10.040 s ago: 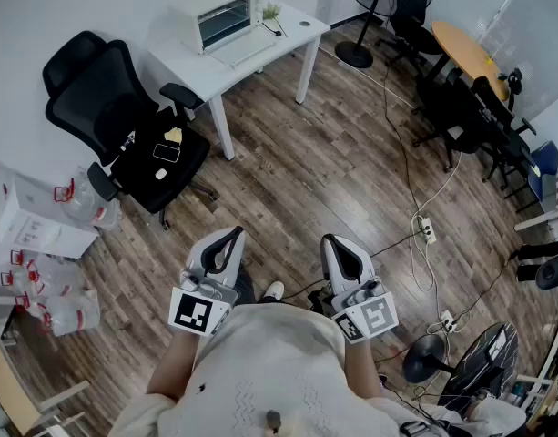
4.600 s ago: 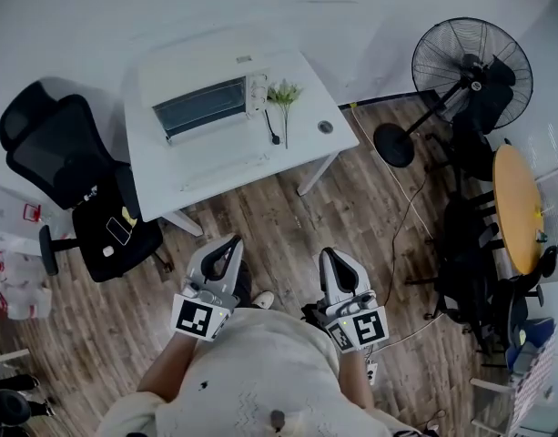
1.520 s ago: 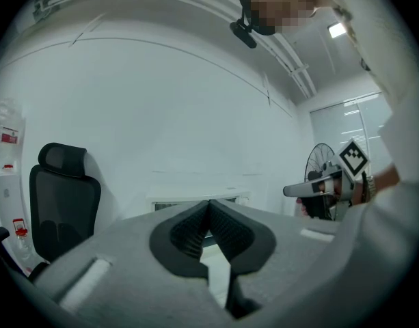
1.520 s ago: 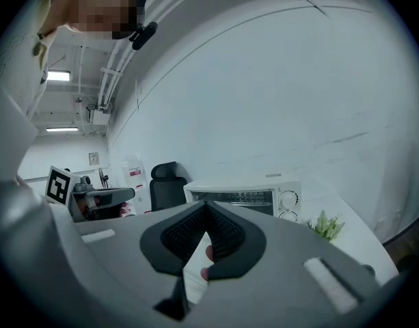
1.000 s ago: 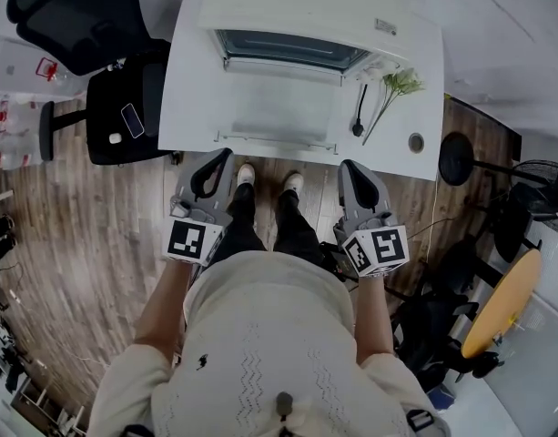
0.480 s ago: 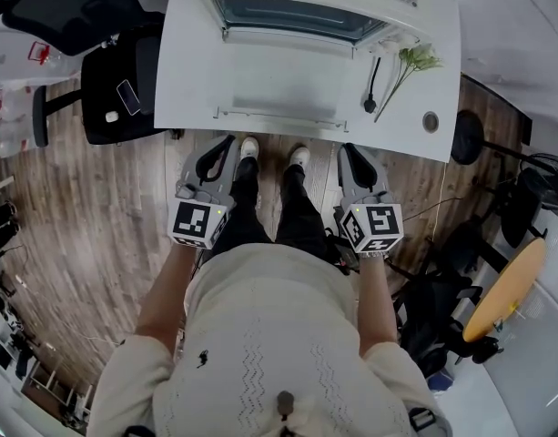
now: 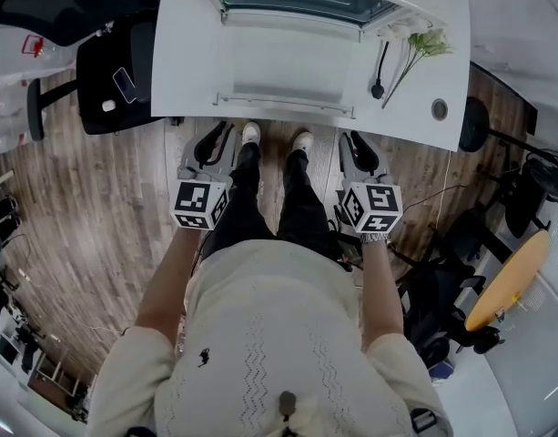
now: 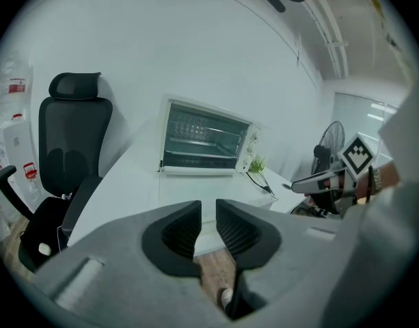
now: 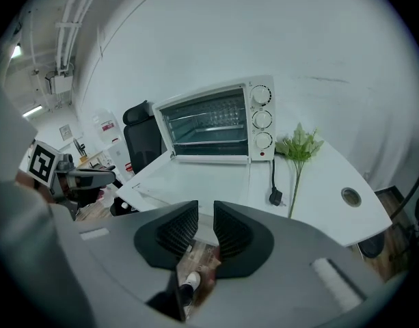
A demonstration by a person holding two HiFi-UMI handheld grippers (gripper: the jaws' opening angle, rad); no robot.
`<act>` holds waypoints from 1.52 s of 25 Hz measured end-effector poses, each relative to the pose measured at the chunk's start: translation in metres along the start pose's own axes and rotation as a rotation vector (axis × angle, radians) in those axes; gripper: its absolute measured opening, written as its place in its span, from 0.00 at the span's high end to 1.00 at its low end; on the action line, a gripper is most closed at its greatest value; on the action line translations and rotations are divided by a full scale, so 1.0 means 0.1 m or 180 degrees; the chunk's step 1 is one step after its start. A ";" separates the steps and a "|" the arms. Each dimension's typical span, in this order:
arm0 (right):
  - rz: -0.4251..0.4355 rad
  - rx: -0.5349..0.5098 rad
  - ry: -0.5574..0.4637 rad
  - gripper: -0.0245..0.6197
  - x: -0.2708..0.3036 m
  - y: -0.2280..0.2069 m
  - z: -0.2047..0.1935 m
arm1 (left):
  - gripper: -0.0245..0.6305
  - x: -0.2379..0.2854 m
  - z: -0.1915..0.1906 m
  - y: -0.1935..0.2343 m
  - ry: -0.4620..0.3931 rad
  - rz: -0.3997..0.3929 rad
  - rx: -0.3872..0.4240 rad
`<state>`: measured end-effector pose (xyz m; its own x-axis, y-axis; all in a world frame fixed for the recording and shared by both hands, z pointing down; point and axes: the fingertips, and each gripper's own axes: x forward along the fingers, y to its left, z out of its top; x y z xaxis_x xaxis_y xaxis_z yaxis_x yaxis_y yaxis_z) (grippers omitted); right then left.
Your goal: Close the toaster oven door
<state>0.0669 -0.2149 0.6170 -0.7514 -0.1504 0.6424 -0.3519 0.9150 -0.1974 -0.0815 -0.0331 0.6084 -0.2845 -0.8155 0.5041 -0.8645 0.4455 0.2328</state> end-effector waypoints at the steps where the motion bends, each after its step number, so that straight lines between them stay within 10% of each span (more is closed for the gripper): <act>1: -0.0009 -0.0001 0.0024 0.83 0.02 -0.02 -0.03 | 0.85 0.02 -0.04 0.02 0.0032 0.0001 -0.0008; 12: -0.0164 -0.0012 0.0245 0.80 0.28 -0.13 -0.43 | 0.76 0.25 -0.51 0.25 0.0308 0.0184 -0.0404; 38: -0.0481 0.0109 0.0183 0.80 0.75 -0.35 -0.52 | 0.76 0.71 -0.67 0.49 0.0372 0.0522 -0.0379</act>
<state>0.0523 -0.2384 0.7105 -0.6558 -0.2627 0.7078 -0.4779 0.8702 -0.1199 -0.1160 -0.0443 0.7113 -0.3614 -0.6832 0.6345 -0.7537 0.6147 0.2326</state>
